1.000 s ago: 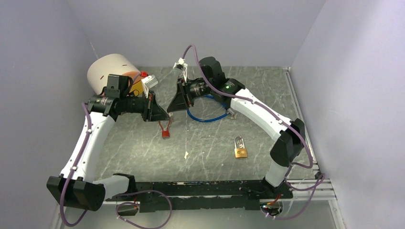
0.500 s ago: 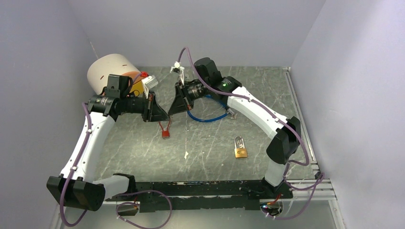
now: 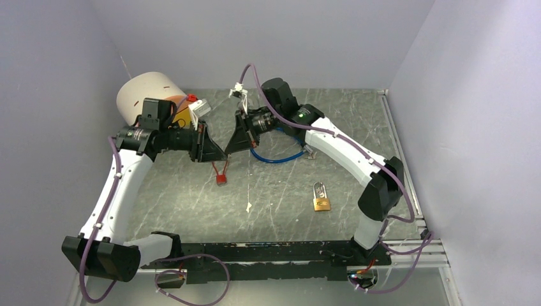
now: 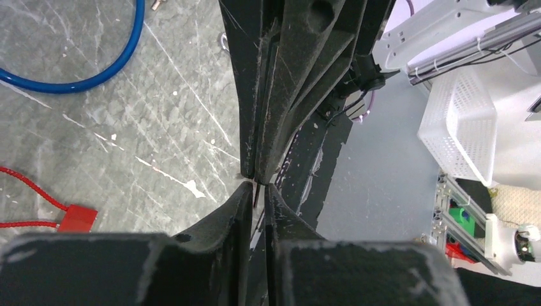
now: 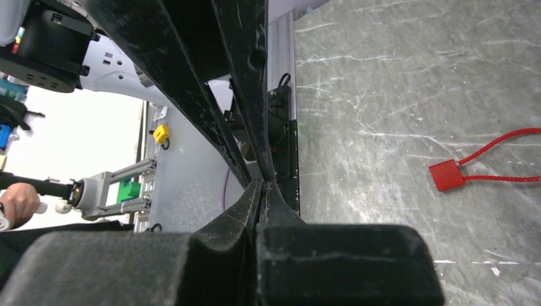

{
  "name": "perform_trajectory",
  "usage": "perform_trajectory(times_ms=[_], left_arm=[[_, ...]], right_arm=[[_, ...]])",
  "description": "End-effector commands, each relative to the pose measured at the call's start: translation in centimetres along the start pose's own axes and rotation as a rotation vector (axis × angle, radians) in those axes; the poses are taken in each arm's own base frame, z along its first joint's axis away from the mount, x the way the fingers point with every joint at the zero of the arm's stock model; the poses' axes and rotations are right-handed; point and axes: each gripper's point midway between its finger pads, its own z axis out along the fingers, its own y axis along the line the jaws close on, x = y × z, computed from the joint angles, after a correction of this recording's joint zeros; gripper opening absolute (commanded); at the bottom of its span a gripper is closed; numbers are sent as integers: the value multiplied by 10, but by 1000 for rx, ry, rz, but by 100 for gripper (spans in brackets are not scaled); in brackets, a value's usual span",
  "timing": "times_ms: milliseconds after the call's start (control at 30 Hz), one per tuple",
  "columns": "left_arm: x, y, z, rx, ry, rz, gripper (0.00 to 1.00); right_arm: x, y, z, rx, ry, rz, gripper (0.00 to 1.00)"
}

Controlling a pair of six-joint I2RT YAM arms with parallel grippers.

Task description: Unlock with the key

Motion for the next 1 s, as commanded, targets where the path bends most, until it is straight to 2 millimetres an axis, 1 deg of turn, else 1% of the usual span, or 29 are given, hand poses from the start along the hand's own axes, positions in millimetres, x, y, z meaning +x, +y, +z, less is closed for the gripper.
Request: perform_trajectory(times_ms=[0, 33, 67, 133, 167, 233, 267, 300, 333, 433, 467, 533, 600, 633, 667, 733, 833, 967], left_arm=[[-25, -14, -9, -9, -62, 37, 30], [-29, -17, -10, -1, -78, 39, 40], [-33, -21, -10, 16, -97, 41, 48], [-44, -33, -11, 57, -150, 12, 59], [-47, -35, -10, 69, -178, -5, 62], [-63, -38, -12, 68, -269, -23, 67], [-73, -37, -13, 49, -331, -49, 69], [-89, -39, -18, 43, -416, -33, 71], [-98, -39, -21, 33, -482, -60, 73], [-123, -41, -34, 36, -662, -158, 74], [-129, -43, -38, 48, -704, -199, 74], [-139, -48, -46, 64, -768, -225, 75], [-147, -55, -52, 97, -813, -229, 77], [-151, -59, -55, 116, -829, -222, 80], [-154, -62, -56, 134, -839, -214, 84], [-158, -65, -56, 174, -841, -201, 86], [-165, -73, -56, 252, -847, -175, 84], [-168, -71, -49, 312, -835, -205, 71]], right_arm=[[-29, 21, -17, 3, -143, -68, 0], [-37, 21, -22, 10, -195, -69, 0], [-45, 23, -29, 14, -253, -64, 0], [-58, 26, -47, 25, -377, -51, 0], [-66, 28, -57, 28, -436, -45, 0], [-83, 39, -73, 25, -548, -71, 0], [-89, 43, -79, 35, -590, -74, 0], [-95, 47, -85, 46, -628, -77, 0], [-101, 50, -92, 61, -674, -77, 0], [-113, 60, -103, 52, -759, -63, 0], [-116, 63, -107, 47, -783, -56, 0], [-121, 67, -110, 24, -815, -28, 0], [-124, 70, -112, 4, -839, -6, 0], [-126, 71, -113, -5, -846, 1, 0], [-127, 71, -113, -12, -846, 14, 0], [-129, 73, -112, -28, -846, 30, 0], [-131, 70, -110, -48, -856, 71, 0], [-135, 66, -106, -52, -846, 96, 0]])
